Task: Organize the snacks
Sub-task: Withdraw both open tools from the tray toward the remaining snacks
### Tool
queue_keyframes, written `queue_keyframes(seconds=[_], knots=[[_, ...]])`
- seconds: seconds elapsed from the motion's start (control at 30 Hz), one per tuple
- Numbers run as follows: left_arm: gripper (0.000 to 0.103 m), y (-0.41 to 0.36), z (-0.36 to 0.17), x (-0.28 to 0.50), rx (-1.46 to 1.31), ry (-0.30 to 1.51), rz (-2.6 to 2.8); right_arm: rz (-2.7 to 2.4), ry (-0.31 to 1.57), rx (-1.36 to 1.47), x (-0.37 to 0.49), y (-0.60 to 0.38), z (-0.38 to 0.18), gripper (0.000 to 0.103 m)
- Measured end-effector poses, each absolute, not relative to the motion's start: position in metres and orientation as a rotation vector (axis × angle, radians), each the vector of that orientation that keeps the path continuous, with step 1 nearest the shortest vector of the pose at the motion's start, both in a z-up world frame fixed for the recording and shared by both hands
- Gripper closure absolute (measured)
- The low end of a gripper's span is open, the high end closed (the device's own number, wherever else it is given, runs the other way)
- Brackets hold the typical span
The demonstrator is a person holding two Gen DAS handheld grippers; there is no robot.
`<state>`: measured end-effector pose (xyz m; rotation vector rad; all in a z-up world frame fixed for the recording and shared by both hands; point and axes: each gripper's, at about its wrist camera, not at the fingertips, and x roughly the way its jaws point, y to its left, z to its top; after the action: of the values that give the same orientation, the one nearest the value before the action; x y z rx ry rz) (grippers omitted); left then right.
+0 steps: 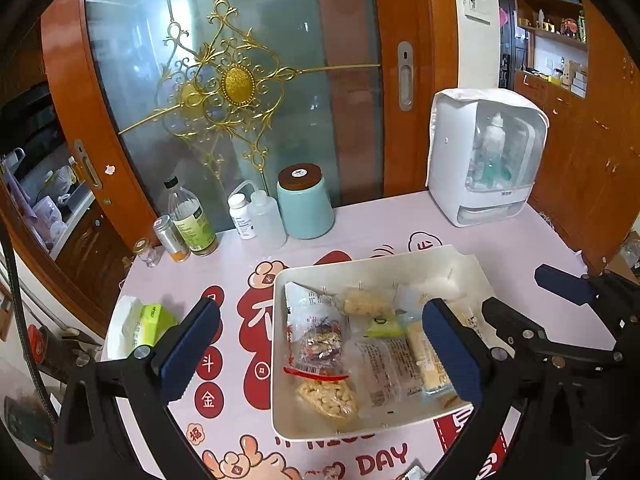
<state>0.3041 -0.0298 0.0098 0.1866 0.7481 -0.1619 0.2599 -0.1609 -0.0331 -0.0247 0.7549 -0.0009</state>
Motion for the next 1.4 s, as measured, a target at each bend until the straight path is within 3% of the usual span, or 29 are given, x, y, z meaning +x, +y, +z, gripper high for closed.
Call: queue_keyframes(seconds=[0.83, 1.13, 1.4], knots=[[0.002, -0.019, 0.009, 0.166, 0.133, 0.787, -0.217, 0.011, 0.784, 0.019, 0.118, -0.205, -0.05, 0.041], [0.002, -0.029, -0.04, 0.121, 0.118, 0.868, -0.256, 0.018, 0.889, 0.053, 0.082, -0.22, -0.099, 0.041], [0.002, -0.037, -0.124, 0.095, 0.08, 1.05, -0.241, 0.02, 1.013, 0.065, 0.054, -0.239, -0.157, 0.041]])
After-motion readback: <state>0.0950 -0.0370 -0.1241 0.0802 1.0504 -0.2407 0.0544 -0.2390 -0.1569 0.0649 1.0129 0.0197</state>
